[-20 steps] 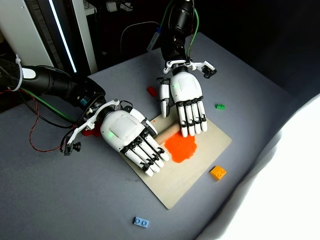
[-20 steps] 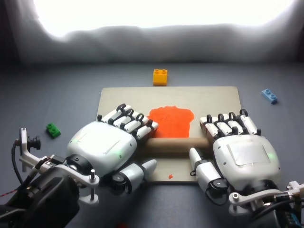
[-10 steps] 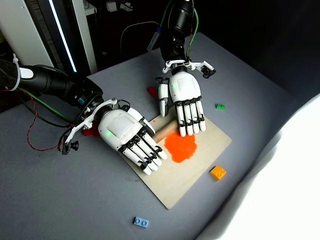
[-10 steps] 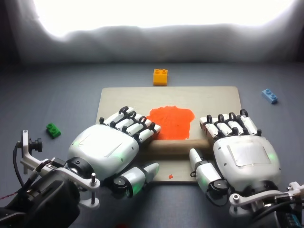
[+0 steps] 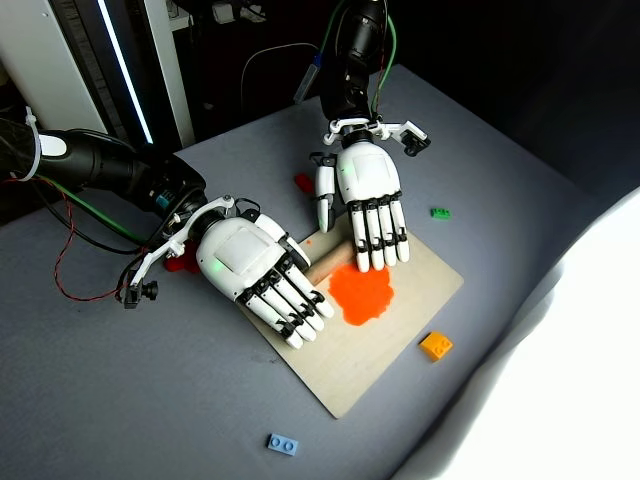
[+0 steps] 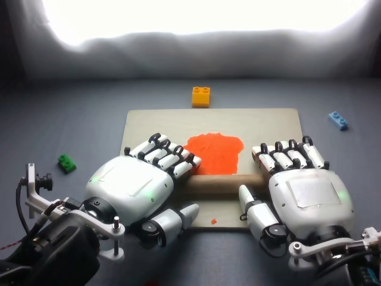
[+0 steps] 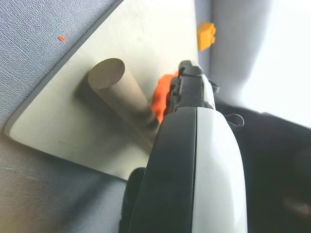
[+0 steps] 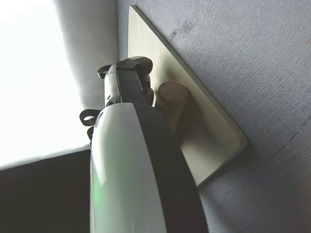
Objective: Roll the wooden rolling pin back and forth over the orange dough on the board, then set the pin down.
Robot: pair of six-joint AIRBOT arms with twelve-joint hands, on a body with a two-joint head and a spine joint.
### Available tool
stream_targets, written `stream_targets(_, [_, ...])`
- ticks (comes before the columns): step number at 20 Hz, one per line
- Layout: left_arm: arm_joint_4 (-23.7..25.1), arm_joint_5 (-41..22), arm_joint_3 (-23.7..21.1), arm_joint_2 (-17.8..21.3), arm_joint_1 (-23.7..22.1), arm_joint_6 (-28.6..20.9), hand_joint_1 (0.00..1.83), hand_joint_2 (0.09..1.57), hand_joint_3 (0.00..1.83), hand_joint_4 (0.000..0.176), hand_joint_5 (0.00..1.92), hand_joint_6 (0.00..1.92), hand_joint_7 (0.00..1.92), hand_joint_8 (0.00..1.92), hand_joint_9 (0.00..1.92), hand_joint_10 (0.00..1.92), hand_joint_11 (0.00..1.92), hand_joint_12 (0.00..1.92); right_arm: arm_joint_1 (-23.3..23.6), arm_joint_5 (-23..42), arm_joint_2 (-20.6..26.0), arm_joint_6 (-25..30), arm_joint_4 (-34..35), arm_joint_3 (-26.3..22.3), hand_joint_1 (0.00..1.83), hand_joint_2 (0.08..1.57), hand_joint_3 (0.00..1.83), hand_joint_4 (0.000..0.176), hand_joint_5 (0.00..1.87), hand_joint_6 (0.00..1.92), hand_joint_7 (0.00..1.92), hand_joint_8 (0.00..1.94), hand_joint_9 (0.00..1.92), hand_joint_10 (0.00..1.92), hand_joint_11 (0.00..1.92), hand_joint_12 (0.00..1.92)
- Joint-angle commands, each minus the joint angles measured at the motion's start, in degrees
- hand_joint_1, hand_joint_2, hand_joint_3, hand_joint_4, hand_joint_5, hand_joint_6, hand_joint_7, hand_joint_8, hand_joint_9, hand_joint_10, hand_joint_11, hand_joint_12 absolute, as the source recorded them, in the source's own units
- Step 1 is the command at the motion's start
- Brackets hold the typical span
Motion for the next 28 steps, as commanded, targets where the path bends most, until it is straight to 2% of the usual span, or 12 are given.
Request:
stream_targets(1, [2.4,-5.9,-0.1,0.6,-0.5,-0.1,0.0,1.57,0.01,0.0,0.17,0.0,0.18,0.0,0.12,0.0,0.0,0.06,0.6,5.6,0.5,-0.1,-5.5,0.0,0.0,1.57,0.05,0.0,0.34,0.0,0.36,0.01,0.29,0.01,0.0,0.69])
stream_targets(3, [2.4,-5.9,-0.1,0.8,-0.8,-0.2,0.0,1.57,0.02,0.0,0.17,0.0,0.18,0.0,0.13,0.0,0.0,0.14,0.6,5.8,0.6,0.2,-7.3,0.0,0.0,1.57,0.05,0.0,0.37,0.01,0.38,0.01,0.31,0.01,0.0,0.76])
stream_targets(10, [2.4,-4.2,0.0,1.5,-3.4,-0.3,0.0,1.57,0.03,0.0,0.19,0.01,0.19,0.0,0.14,0.0,0.0,0.19,1.6,6.3,1.1,0.3,-8.6,0.0,0.0,1.57,0.06,0.0,0.36,0.0,0.38,0.0,0.31,0.0,0.0,0.75])
stream_targets(14, [2.4,-1.3,0.1,2.6,-5.7,-1.1,0.0,1.57,0.03,0.0,0.17,0.0,0.18,0.0,0.13,0.0,0.0,0.14,3.4,6.2,2.4,0.3,-8.6,-0.1,0.0,1.57,0.05,0.0,0.38,0.01,0.4,0.0,0.32,0.0,0.0,0.8])
stream_targets(15, [2.4,-0.9,0.1,2.8,-6.2,-1.3,0.0,1.57,0.02,0.0,0.17,0.0,0.18,0.0,0.12,0.0,0.0,0.1,3.7,6.0,2.7,0.3,-8.6,-0.1,0.0,1.57,0.05,0.0,0.36,0.0,0.39,0.0,0.32,0.0,0.0,0.76])
stream_targets(18, [2.3,2.2,0.1,3.9,-9.1,-1.7,0.0,1.57,0.02,0.0,0.17,0.0,0.17,0.0,0.12,0.0,0.0,0.1,5.6,2.6,5.3,1.5,-8.7,-0.1,0.0,1.57,0.06,0.0,0.33,0.0,0.36,0.0,0.3,0.0,0.0,0.72])
stream_targets(20, [2.4,4.8,0.1,4.6,-11.0,-1.8,0.0,1.57,0.02,0.0,0.16,0.0,0.17,0.0,0.12,0.0,0.0,0.07,6.7,0.4,7.5,1.4,-8.9,-0.1,0.0,1.57,0.05,0.0,0.35,0.01,0.37,0.0,0.31,0.01,0.0,0.76])
stream_targets(25, [2.4,10.4,-1.9,8.1,-15.5,-1.5,0.0,1.57,0.03,0.0,0.18,0.0,0.19,0.0,0.13,0.0,0.0,0.09,9.3,-5.0,15.0,9.5,-16.2,-1.1,0.0,1.55,0.03,0.0,0.37,0.01,0.39,0.0,0.31,0.01,0.0,0.74])
stream_targets(27, [2.4,13.5,-3.7,10.6,-17.5,-0.2,0.0,1.56,0.01,0.0,0.18,0.0,0.24,0.01,0.15,0.01,0.0,0.12,9.9,-7.1,18.0,9.8,-17.8,-2.4,0.02,1.47,0.0,0.0,0.36,0.0,0.36,0.0,0.29,0.0,0.0,0.75])
stream_targets(28, [2.4,15.6,-4.7,12.0,-19.1,1.0,0.0,1.51,0.0,0.0,0.24,0.02,0.34,0.02,0.22,0.02,0.0,0.27,10.2,-8.6,19.7,9.8,-17.8,-3.4,0.11,1.39,0.0,0.0,0.39,0.01,0.42,0.01,0.36,0.02,0.0,0.9])
